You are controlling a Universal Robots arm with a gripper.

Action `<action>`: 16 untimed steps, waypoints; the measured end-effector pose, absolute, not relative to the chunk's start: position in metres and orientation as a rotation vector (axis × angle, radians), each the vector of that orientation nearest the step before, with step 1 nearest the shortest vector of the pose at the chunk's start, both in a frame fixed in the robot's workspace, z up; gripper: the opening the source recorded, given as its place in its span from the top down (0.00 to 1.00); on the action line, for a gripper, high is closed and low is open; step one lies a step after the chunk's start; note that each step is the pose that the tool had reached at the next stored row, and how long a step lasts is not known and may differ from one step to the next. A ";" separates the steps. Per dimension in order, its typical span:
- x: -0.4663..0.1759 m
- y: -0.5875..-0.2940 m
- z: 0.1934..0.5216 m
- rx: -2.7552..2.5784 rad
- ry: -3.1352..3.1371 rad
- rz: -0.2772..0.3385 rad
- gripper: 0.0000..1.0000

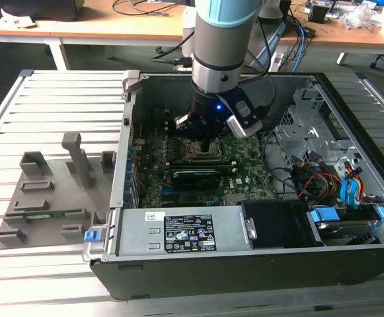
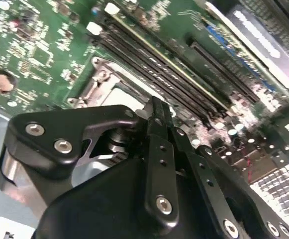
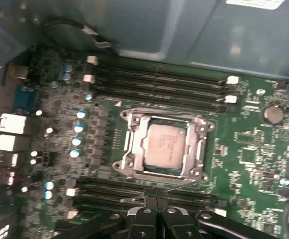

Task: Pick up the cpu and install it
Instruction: 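Install the second cpu locking lever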

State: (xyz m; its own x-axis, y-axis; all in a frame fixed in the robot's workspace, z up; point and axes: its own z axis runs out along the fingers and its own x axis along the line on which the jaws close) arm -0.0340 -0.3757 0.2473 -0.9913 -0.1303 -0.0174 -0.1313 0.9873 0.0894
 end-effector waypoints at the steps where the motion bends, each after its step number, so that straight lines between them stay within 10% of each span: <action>1: -0.037 -0.377 0.247 -0.205 3.120 0.143 0.89; 16: -0.069 -0.377 0.206 -0.206 3.113 0.213 0.89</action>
State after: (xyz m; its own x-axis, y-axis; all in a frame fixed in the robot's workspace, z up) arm -0.0690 -0.3771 0.2058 -0.9912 -0.1304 -0.0236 -0.1324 0.9820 0.1345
